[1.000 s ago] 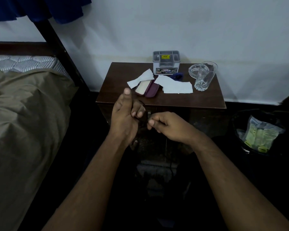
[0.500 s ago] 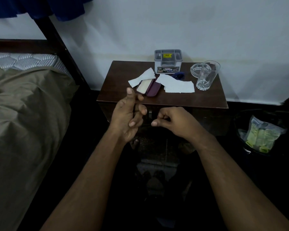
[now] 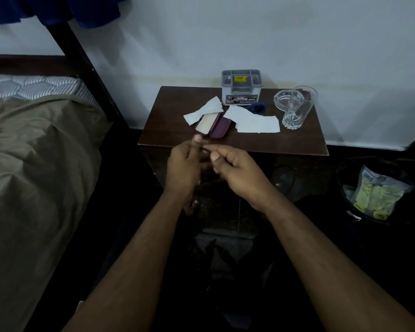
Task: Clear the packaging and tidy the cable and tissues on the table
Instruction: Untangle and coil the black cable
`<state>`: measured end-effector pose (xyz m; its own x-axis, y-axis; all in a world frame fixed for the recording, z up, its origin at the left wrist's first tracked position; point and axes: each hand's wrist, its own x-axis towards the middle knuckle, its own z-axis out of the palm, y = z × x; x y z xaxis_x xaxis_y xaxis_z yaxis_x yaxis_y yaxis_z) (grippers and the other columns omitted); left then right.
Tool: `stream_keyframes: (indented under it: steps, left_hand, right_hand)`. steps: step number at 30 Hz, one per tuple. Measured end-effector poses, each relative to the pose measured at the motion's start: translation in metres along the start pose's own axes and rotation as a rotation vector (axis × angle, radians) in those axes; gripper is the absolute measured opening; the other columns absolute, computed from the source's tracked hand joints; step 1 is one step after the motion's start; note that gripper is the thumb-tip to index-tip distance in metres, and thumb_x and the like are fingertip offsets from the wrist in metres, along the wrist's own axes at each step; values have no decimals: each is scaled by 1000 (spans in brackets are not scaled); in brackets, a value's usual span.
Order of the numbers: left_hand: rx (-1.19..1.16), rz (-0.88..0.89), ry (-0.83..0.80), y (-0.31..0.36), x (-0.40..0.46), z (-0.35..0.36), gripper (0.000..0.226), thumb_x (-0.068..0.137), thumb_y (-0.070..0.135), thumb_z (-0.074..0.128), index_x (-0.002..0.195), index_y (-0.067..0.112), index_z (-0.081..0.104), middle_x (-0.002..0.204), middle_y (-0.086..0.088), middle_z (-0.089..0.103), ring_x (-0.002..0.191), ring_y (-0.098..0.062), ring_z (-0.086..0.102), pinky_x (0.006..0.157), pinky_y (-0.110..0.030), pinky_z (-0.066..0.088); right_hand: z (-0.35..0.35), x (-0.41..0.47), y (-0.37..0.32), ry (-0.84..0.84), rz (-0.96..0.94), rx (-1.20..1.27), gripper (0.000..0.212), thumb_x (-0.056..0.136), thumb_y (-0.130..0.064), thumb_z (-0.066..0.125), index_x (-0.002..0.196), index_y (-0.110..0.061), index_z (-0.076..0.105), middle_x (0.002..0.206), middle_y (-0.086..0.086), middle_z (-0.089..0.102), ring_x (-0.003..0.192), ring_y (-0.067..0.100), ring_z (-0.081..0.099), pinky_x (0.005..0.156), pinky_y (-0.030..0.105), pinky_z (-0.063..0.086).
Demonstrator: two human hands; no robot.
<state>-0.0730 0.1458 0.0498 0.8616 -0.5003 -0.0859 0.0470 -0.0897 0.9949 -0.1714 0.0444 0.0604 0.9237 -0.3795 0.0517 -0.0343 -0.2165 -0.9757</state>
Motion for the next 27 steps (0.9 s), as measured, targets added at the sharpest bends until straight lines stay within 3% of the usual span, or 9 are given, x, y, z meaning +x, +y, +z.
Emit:
stream_keyframes:
  steps: [2, 5, 9, 12, 14, 18, 20, 23, 27]
  left_hand:
    - [-186, -21, 94, 6, 4, -2, 44, 107, 44, 45, 93, 12, 71, 79, -9, 75, 61, -16, 73, 45, -26, 55]
    - [-592, -133, 74, 16, 8, -7, 48, 109, 45, 37, 101, 7, 66, 90, -13, 80, 79, -17, 80, 63, -24, 63]
    - [-813, -192, -46, 22, 11, -23, 43, 109, 47, 32, 110, 13, 59, 89, -10, 82, 43, -1, 62, 36, -10, 41]
    - [-685, -165, -215, 22, 11, -25, 46, 107, 51, 34, 106, 15, 63, 67, -4, 74, 23, -1, 35, 25, -11, 23]
    - [-376, -94, -325, 18, 9, -22, 46, 103, 53, 42, 106, 13, 67, 62, -8, 73, 23, -1, 32, 27, -10, 20]
    - [301, -2, -505, 2, 0, -14, 30, 106, 38, 53, 124, 14, 58, 100, -12, 76, 55, -30, 74, 33, -27, 45]
    - [450, 23, -463, -3, -2, -12, 44, 103, 38, 58, 143, 23, 50, 114, -2, 71, 66, -20, 79, 39, -35, 56]
    - [336, 26, -321, -3, 0, -7, 46, 102, 44, 56, 145, 32, 44, 110, 2, 72, 63, -15, 79, 40, -20, 50]
    - [-101, 7, -12, 5, 12, -5, 21, 107, 40, 50, 119, 25, 59, 82, 1, 72, 68, -13, 75, 45, -25, 55]
  right_hand:
    - [0, -4, -1, -126, -66, 33, 36, 108, -23, 47, 142, -21, 60, 70, -17, 56, 70, -3, 50, 71, 13, 42]
    - [-3, -7, 3, -260, -97, -50, 33, 108, -21, 47, 137, -19, 64, 67, -12, 54, 67, -2, 50, 71, 11, 40]
    - [-13, -4, 12, -387, 3, -278, 29, 108, -30, 47, 103, -21, 74, 61, -10, 55, 62, 6, 52, 70, 24, 42]
    - [-22, 4, 17, -261, 21, -463, 33, 104, -38, 54, 83, -20, 73, 61, -23, 62, 56, -4, 55, 60, 16, 39]
    - [-28, 10, 19, -131, 48, -575, 31, 98, -42, 61, 81, -20, 75, 64, -16, 65, 59, 0, 58, 62, 27, 44]
    - [-29, 13, 20, 108, 98, -737, 30, 95, -45, 62, 78, -22, 72, 67, -6, 63, 68, 17, 64, 63, 33, 49]
    - [-25, 12, 19, 180, 49, -652, 46, 100, -46, 57, 66, -15, 59, 59, -3, 56, 58, 16, 56, 58, 34, 43]
    - [-20, 11, 12, 149, 12, -405, 41, 106, -37, 49, 76, -14, 64, 62, -11, 60, 60, 3, 54, 65, 31, 43]
    - [-7, 2, 3, -87, -89, -103, 26, 108, -24, 44, 103, -14, 67, 66, -20, 58, 65, -1, 51, 71, 25, 46]
